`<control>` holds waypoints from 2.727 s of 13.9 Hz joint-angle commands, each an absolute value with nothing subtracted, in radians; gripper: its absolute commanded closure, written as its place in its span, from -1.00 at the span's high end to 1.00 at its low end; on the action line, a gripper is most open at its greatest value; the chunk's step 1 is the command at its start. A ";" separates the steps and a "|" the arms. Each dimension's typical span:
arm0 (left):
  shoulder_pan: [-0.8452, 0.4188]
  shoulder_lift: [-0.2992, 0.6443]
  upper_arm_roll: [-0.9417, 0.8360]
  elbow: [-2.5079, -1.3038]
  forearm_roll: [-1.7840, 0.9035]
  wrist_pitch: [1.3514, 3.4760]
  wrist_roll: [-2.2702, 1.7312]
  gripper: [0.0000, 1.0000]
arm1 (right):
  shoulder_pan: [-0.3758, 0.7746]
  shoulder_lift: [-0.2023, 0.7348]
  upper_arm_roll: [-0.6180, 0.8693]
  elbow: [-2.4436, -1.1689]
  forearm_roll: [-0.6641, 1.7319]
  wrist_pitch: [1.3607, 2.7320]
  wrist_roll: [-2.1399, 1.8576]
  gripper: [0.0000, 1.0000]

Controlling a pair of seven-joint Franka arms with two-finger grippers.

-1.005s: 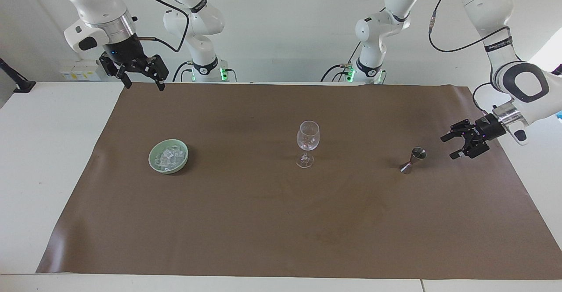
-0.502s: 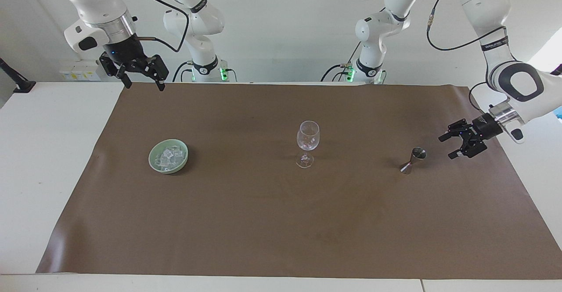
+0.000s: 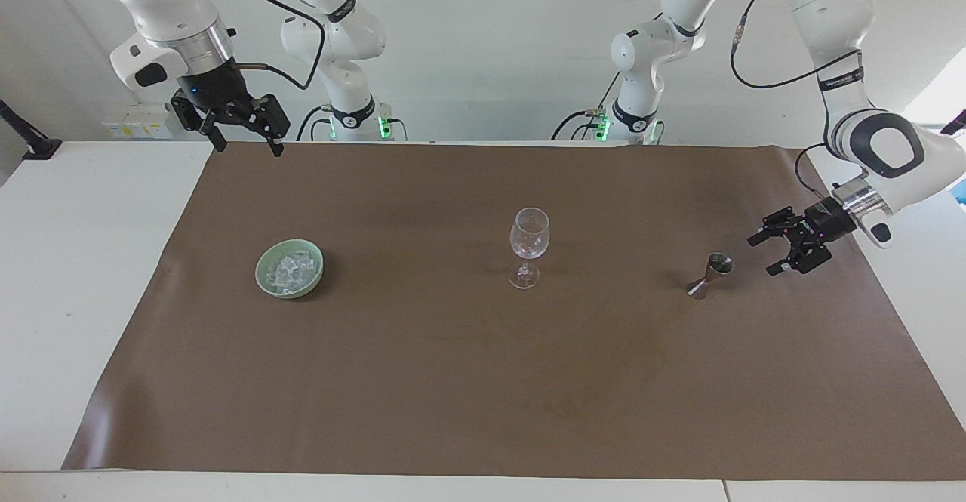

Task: Pour wine and add ice with both arms
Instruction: 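Advance the open left gripper around the metal jigger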

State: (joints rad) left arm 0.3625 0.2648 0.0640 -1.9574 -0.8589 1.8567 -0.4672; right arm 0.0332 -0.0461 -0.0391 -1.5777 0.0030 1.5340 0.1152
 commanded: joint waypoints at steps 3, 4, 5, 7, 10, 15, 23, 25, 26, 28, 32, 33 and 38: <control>0.377 0.268 0.057 -1.985 -0.946 1.884 -0.457 1.00 | 0.031 -0.060 -0.035 -1.585 -0.003 1.522 0.094 1.00; 0.376 0.268 0.057 -1.986 -0.957 1.891 -0.462 1.00 | 0.031 -0.060 -0.035 -1.585 -0.003 1.522 0.094 1.00; 0.376 0.270 0.057 -1.987 -0.972 1.896 -0.466 1.00 | 0.031 -0.060 -0.035 -1.585 -0.003 1.522 0.094 1.00; 0.374 0.279 0.057 -1.987 -0.999 1.907 -0.474 1.00 | 0.031 -0.060 -0.035 -1.585 -0.003 1.522 0.094 1.00; 0.374 0.281 0.057 -1.985 -1.017 1.919 -0.506 1.00 | 0.031 -0.060 -0.035 -1.585 -0.003 1.522 0.094 1.00; 0.368 0.288 0.057 -2.035 -1.130 1.985 -0.541 1.00 | 0.031 -0.060 -0.035 -1.585 -0.003 1.522 0.094 1.00; 0.359 0.282 0.055 -2.105 -1.233 2.046 -0.558 1.00 | 0.031 -0.060 -0.035 -1.583 -0.003 1.522 0.094 1.00; 0.356 0.279 0.055 -2.137 -1.297 2.062 -0.557 1.00 | 0.031 -0.060 -0.035 -1.583 -0.003 1.522 0.094 1.00; 0.347 0.278 0.055 -2.146 -1.304 2.065 -0.557 1.00 | 0.031 -0.060 -0.035 -1.585 -0.003 1.522 0.095 1.00; 0.348 0.273 0.054 -2.158 -1.305 2.056 -0.557 1.00 | 0.031 -0.060 -0.035 -1.585 -0.003 1.522 0.094 1.00; 0.341 0.256 0.049 -2.200 -1.322 2.036 -0.548 1.00 | 0.031 -0.060 -0.035 -1.585 -0.003 1.522 0.094 1.00; 0.333 0.249 0.051 -2.218 -1.347 2.034 -0.548 1.00 | 0.031 -0.060 -0.035 -1.585 -0.003 1.522 0.095 1.00; 0.331 0.227 0.049 -2.282 -1.468 2.031 -0.548 1.00 | 0.031 -0.060 -0.035 -1.585 -0.005 1.522 0.094 1.00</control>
